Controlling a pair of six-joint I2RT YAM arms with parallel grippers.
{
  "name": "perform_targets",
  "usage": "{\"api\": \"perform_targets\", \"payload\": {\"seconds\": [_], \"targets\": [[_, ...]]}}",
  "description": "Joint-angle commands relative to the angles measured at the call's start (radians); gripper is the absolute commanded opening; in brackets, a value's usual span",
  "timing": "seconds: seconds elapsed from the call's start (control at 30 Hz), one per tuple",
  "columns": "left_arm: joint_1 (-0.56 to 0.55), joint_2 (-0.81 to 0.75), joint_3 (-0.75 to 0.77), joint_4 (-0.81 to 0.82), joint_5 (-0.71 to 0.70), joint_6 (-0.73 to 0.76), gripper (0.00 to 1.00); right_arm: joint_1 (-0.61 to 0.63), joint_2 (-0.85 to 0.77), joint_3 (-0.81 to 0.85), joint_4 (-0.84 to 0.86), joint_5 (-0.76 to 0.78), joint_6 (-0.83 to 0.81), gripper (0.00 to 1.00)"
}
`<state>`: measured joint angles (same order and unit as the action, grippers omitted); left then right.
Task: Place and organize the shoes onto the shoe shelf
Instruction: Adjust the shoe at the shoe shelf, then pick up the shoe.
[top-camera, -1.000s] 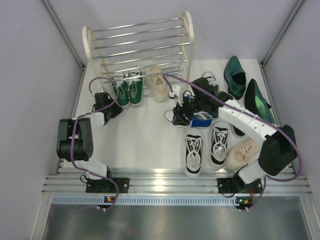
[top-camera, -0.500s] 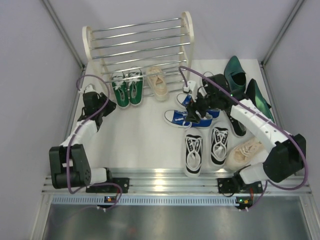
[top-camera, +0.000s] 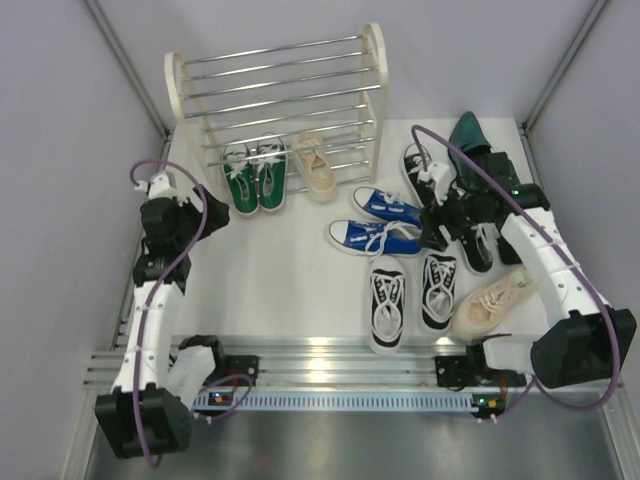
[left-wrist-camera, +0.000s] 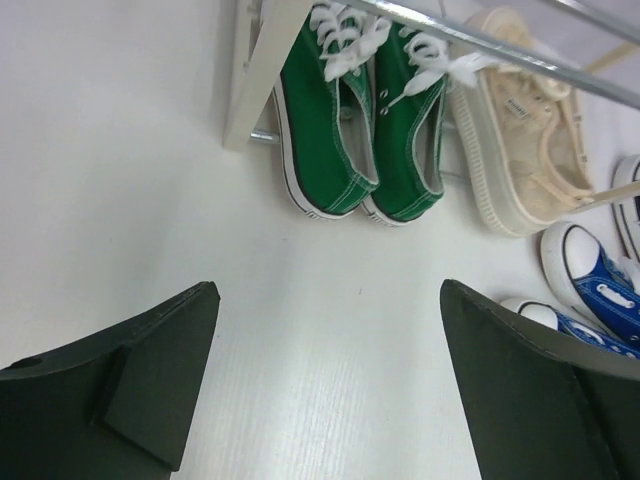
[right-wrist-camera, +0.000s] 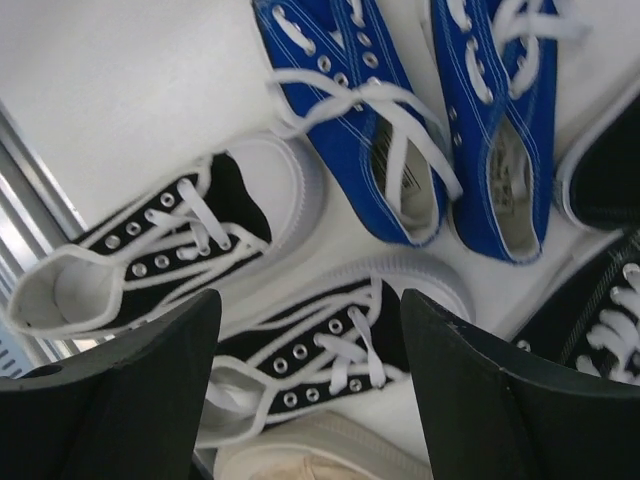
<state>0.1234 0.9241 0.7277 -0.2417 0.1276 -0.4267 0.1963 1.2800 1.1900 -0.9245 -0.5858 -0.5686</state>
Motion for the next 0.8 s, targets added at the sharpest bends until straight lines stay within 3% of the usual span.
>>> {"api": "perform_targets", "payload": {"seconds": [0.0, 0.17, 0.3, 0.53, 0.63, 0.77], "targets": [[0.005, -0.158, 0.004, -0.068, -0.026, 0.057, 0.98, -0.098, -0.071, -0.033, -0.187, 0.092, -0.143, 0.76], [0.005, -0.304, -0.095, -0.105, 0.072, 0.04, 0.98, -0.233, -0.165, -0.151, -0.298, 0.225, -0.209, 0.78], [0.005, -0.407, -0.168, -0.102, 0.13, -0.003, 0.98, -0.242, -0.222, -0.233, -0.313, 0.247, -0.198, 0.78], [0.005, -0.427, -0.171, -0.099, 0.141, 0.009, 0.98, -0.254, -0.231, -0.277, -0.273, 0.391, -0.16, 0.77], [0.005, -0.427, -0.172, -0.099, 0.141, 0.008, 0.98, -0.288, -0.241, -0.274, -0.292, 0.443, -0.241, 0.78], [0.005, -0.423, -0.174, -0.097, 0.141, 0.006, 0.98, -0.373, -0.274, -0.23, -0.349, 0.431, -0.515, 0.81]]}}
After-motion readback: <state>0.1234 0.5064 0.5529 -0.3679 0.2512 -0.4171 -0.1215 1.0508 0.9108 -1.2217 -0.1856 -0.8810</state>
